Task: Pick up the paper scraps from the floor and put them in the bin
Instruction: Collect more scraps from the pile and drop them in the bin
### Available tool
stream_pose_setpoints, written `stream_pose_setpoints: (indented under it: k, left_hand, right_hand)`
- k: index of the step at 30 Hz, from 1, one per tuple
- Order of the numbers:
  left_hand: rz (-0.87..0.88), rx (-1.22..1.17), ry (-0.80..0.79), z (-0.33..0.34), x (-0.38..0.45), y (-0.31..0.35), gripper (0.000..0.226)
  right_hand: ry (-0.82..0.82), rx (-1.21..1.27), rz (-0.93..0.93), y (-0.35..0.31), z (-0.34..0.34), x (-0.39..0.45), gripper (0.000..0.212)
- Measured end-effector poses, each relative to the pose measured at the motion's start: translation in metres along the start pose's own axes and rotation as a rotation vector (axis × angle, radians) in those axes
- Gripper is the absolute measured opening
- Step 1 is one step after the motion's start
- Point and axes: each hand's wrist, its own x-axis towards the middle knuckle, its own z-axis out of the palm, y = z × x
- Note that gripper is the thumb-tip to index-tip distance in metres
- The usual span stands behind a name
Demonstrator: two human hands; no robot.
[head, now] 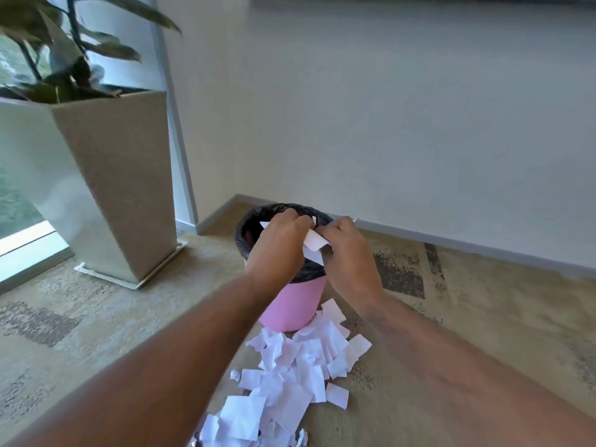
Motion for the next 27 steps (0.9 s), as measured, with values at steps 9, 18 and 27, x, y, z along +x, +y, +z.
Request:
stream_pose_setpoints:
  k: [9,18,27]
  left_hand:
    - [0.015,0.029,-0.008,0.023,0.027,-0.035,0.04]
    - [-0.033,-0.013,0.007,0.053,0.039,-0.058,0.049]
    - [-0.094,-0.114,-0.189,0.081,0.037,-0.07,0.074]
  right_hand:
    - [0.005,-0.041,0.047,0.011,0.04,0.034,0.032]
    - [-0.057,0.03,0.092,0.023,0.068,0.05,0.031]
    - [-0.271,0.004,0.145,0.051,0.085,0.046,0.045]
